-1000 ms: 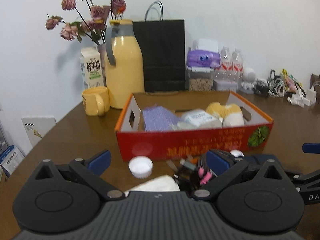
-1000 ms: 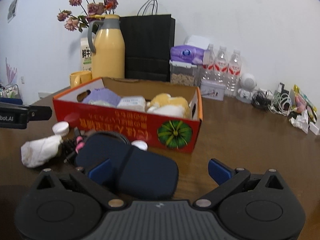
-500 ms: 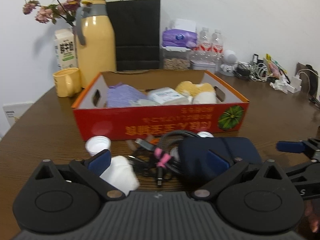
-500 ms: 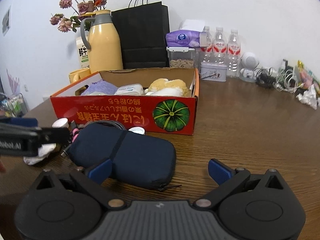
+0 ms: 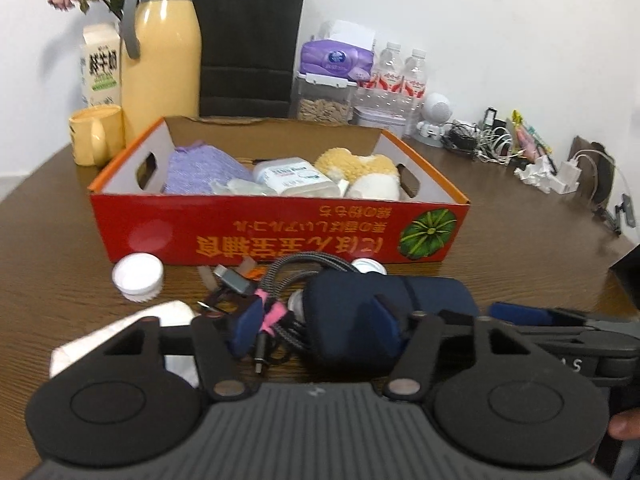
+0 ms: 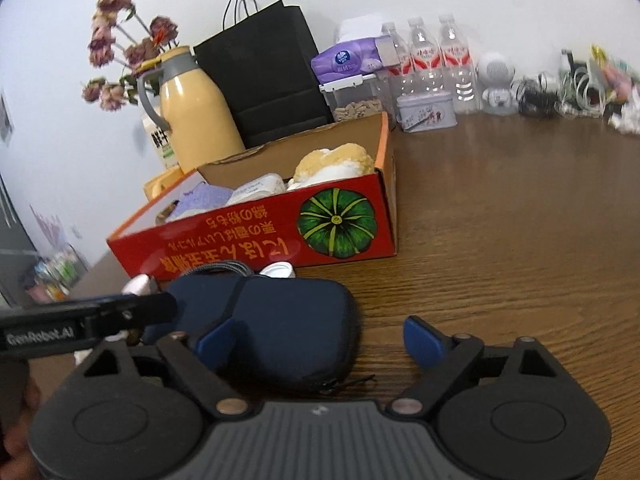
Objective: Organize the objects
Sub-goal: 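Grasp the navy zippered case with both grippers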
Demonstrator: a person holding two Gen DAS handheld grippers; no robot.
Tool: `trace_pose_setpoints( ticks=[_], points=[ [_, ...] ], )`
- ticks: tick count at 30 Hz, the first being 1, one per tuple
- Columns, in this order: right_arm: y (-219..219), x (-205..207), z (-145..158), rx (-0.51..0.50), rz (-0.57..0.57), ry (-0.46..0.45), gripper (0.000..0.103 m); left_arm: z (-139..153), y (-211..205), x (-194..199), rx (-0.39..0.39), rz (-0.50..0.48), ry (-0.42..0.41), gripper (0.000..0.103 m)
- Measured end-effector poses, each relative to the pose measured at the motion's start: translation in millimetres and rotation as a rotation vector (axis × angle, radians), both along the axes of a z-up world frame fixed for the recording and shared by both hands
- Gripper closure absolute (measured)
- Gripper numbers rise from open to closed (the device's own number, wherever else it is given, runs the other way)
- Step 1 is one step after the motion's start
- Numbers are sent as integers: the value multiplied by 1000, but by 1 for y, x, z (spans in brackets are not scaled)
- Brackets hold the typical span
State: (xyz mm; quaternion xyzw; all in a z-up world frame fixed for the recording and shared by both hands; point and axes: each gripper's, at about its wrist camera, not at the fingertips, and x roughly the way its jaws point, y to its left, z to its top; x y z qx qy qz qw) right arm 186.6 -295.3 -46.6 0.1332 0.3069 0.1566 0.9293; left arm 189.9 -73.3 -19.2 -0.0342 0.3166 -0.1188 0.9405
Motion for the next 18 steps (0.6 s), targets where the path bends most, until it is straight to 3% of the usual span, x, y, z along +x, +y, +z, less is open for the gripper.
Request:
trace_pose_setpoints(
  ticks=[6, 18],
  points=[
    [0, 3, -3, 53, 28, 4, 28, -5, -5, 4, -21, -29, 18, 54],
    [3, 1, -5, 68, 51, 0, 35, -9, -6, 4, -43, -32, 27, 54]
  ],
)
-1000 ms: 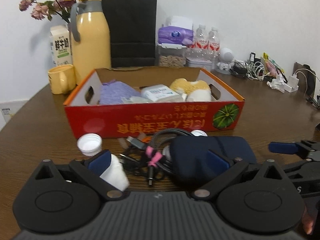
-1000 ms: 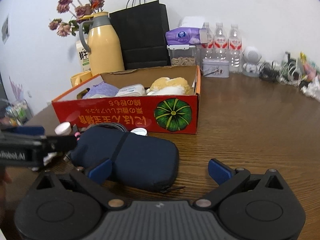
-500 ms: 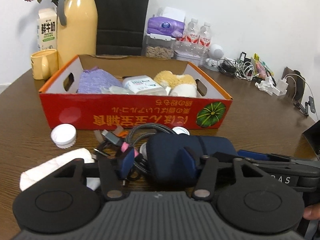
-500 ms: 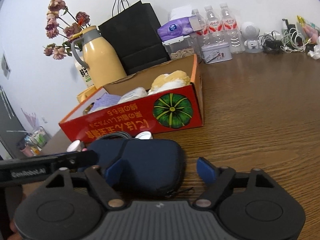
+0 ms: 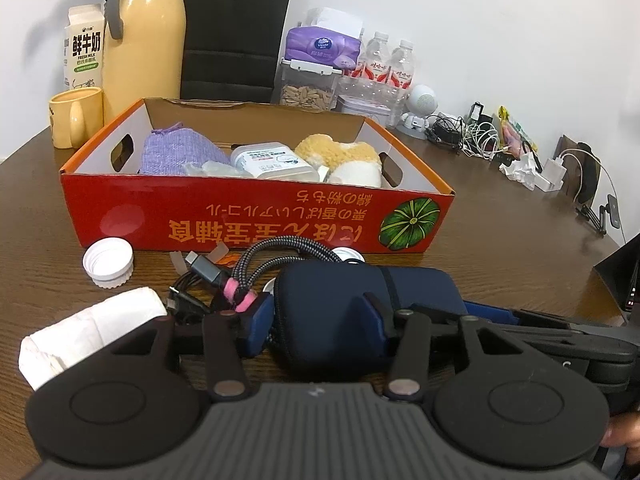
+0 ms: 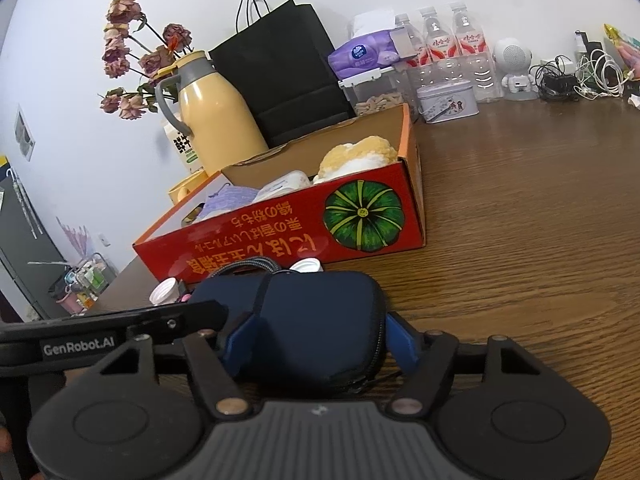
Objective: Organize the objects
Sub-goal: 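Grasp the navy zippered case with both grippers, then carry the navy case into the box and open both grippers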
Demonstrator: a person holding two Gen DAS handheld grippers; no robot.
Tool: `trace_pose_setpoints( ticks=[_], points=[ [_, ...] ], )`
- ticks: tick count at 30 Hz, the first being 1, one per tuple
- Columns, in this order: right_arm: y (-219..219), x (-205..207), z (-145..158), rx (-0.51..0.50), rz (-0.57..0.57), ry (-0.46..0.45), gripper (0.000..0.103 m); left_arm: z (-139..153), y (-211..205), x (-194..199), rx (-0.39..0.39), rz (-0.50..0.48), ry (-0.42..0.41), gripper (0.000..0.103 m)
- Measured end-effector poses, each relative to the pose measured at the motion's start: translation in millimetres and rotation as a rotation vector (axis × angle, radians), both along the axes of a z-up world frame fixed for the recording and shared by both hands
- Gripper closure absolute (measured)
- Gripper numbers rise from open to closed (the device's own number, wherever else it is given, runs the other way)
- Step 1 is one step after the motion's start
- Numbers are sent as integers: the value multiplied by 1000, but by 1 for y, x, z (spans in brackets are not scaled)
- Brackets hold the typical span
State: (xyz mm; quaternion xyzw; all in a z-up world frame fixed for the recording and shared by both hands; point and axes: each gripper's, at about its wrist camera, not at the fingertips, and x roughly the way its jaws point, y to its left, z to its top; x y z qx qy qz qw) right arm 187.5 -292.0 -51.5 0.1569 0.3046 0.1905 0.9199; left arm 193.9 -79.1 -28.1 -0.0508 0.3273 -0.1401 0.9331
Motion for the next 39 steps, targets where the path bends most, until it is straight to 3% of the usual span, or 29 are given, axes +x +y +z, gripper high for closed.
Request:
trace_pose_setpoints(
  ticks=[5, 10, 19, 25, 39],
  points=[
    [0, 0, 0, -1, -1, -1, 36, -1, 0, -1, 0, 2, -1, 54],
    [-1, -4, 2, 1, -27, -18, 44, 0, -1, -2, 1, 6, 0, 54],
    [7, -13, 7, -24, -42, -69, 46, 5, 0, -7, -9, 28, -13, 54],
    [15, -20, 19, -12, -62, -117, 53, 17, 7, -11, -23, 65, -60, 54],
    [44, 7, 74, -57, -69, -243, 54, 65, 25, 13, -40, 123, -205, 54]
  ],
)
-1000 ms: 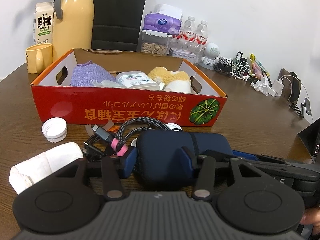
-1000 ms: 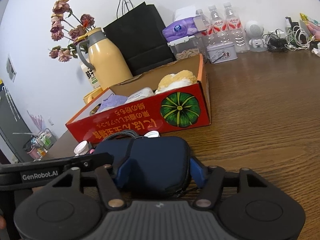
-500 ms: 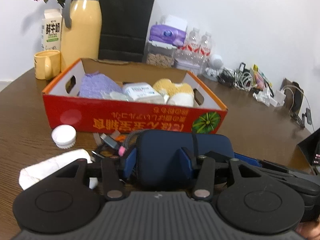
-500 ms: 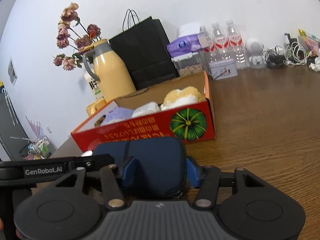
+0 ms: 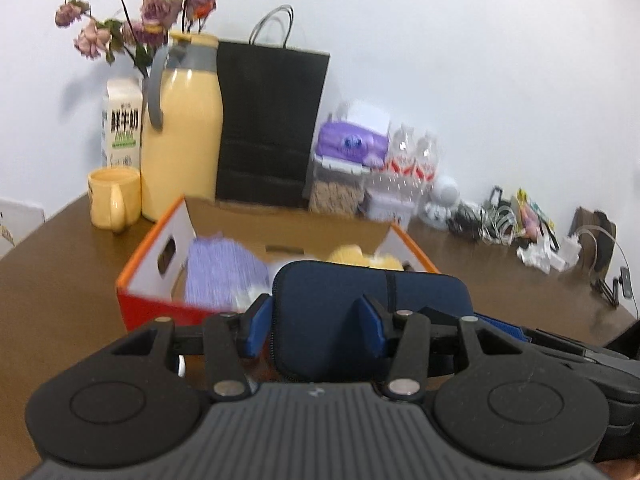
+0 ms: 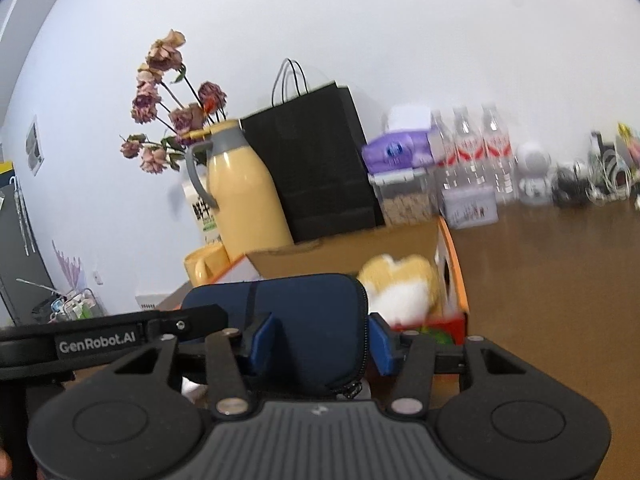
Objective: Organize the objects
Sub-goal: 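Carry the navy case into the box and open both grippers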
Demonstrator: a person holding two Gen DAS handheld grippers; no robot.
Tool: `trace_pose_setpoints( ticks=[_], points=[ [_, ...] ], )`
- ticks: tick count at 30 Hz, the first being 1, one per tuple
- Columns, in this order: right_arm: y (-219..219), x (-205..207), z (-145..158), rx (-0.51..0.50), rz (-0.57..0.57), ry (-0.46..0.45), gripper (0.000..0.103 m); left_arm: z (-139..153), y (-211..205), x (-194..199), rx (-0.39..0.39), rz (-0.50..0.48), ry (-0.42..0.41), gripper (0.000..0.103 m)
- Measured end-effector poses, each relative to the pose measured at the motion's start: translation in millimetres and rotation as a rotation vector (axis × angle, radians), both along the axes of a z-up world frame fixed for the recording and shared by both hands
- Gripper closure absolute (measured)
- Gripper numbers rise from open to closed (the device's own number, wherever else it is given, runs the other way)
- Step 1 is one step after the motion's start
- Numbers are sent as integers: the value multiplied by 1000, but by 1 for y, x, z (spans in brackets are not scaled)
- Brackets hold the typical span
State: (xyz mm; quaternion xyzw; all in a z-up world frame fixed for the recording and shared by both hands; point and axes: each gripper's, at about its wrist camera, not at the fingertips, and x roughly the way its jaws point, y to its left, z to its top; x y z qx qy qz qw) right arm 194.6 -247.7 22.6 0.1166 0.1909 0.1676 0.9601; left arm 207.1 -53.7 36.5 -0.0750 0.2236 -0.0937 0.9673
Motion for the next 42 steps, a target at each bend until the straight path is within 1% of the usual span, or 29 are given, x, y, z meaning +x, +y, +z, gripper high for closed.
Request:
trace_pose_setpoints(
  ticks=[4, 9, 13, 17, 21, 25, 31, 34, 35, 36, 37, 38, 39, 40, 41, 42],
  points=[
    [10, 24, 15, -18, -2, -24, 54, 11, 6, 21, -3, 17, -22, 54],
    [21, 60, 23, -26, 2, -20, 54, 16, 15, 54, -18, 37, -23, 54],
    [29, 93, 21, -35, 6, -6, 54, 13, 20, 85, -21, 52, -13, 55],
    [37, 129, 15, -39, 15, 25, 54, 7, 27, 118, -30, 73, 22, 56],
    [40, 161, 4, -15, 8, 65, 54, -2, 33, 147, -47, 100, 52, 56],
    [45, 177, -7, -15, 5, 85, 54, -11, 38, 163, -51, 103, 86, 56],
    [40, 180, -16, -18, 21, 117, 54, -20, 34, 167, -31, 96, 109, 55],
    [34, 182, -19, 1, 27, 137, 53, -21, 30, 165, -10, 92, 104, 53],
    [33, 181, -18, 4, 30, 131, 53, -20, 29, 163, 3, 93, 93, 49],
    [31, 179, -17, 2, 26, 124, 47, -19, 27, 161, 17, 97, 80, 39],
    [30, 178, -15, -1, 16, 116, 41, -17, 27, 158, 33, 118, 62, 34],
    [28, 177, -14, -6, 2, 108, 37, -16, 28, 157, 44, 142, 51, 21],
    [26, 176, -12, -11, -13, 103, 26, -15, 29, 156, 51, 163, 43, 11],
    [24, 176, -11, -14, -26, 101, 15, -15, 32, 155, 48, 176, 36, 7],
    [22, 176, -11, -14, -38, 99, 12, -14, 35, 155, 39, 183, 35, 0],
    [20, 176, -11, -15, -48, 101, 8, -14, 37, 156, 31, 189, 37, 0]
  ],
)
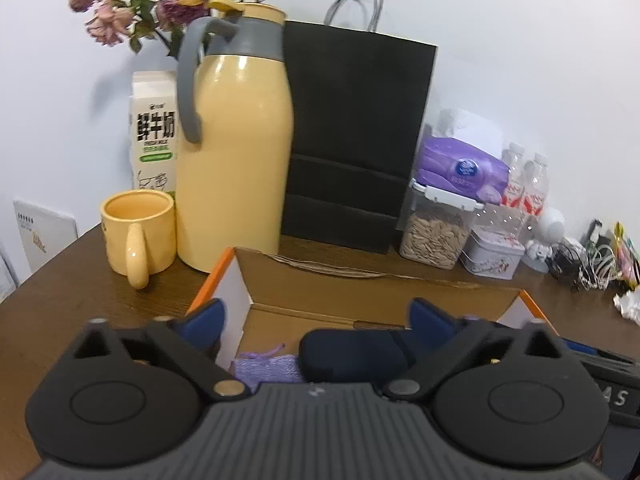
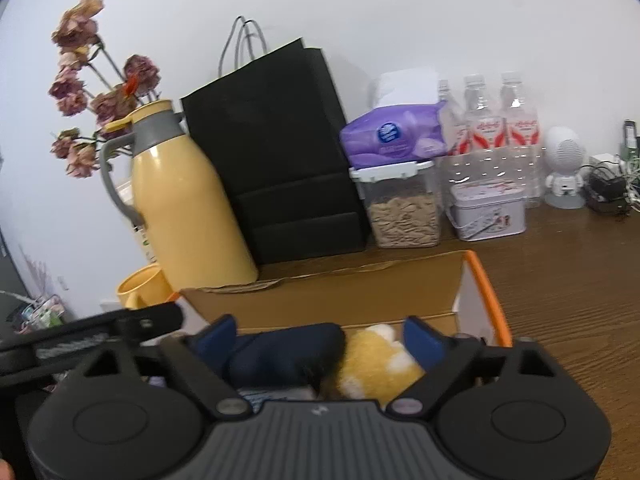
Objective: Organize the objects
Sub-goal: 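Carry the navy case into the box and open both grippers, then withdraw both tools from the box back toward the table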
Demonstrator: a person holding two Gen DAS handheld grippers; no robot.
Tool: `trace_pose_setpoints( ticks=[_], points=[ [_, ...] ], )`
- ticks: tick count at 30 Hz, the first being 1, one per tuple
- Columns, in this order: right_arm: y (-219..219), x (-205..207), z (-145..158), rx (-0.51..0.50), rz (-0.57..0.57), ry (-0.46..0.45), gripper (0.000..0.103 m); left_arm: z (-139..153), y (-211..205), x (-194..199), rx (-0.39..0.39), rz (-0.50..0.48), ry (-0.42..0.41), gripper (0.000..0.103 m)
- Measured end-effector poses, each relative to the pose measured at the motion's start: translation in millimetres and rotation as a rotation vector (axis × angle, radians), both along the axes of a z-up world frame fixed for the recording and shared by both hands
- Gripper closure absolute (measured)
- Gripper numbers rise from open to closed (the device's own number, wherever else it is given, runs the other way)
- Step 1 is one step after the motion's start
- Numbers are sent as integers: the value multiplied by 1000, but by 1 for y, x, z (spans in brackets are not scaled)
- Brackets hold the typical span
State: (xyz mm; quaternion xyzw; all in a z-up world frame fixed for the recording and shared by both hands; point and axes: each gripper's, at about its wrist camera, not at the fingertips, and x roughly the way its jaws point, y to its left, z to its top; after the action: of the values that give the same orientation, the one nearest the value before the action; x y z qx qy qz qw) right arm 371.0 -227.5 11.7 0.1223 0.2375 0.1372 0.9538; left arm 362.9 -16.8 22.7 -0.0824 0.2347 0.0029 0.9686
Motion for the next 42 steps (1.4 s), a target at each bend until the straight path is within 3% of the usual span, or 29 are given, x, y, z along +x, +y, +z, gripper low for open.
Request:
trace_pose_setpoints(
  ticks=[3, 17, 29, 42],
  points=[
    [-2, 3, -1, -9, -17, 19, 1, 0, 3, 2, -3, 8, 10, 0],
    [1, -12, 11, -49, 7, -13, 1, 12, -2, -14, 37, -6, -52, 0],
    [2, -74, 32, -156, 3, -108, 0, 33, -5, -70, 88, -43, -139, 0],
    [-4, -146, 9, -233, -2, -61, 0, 20, 19, -130, 154, -73, -49, 0]
  ],
)
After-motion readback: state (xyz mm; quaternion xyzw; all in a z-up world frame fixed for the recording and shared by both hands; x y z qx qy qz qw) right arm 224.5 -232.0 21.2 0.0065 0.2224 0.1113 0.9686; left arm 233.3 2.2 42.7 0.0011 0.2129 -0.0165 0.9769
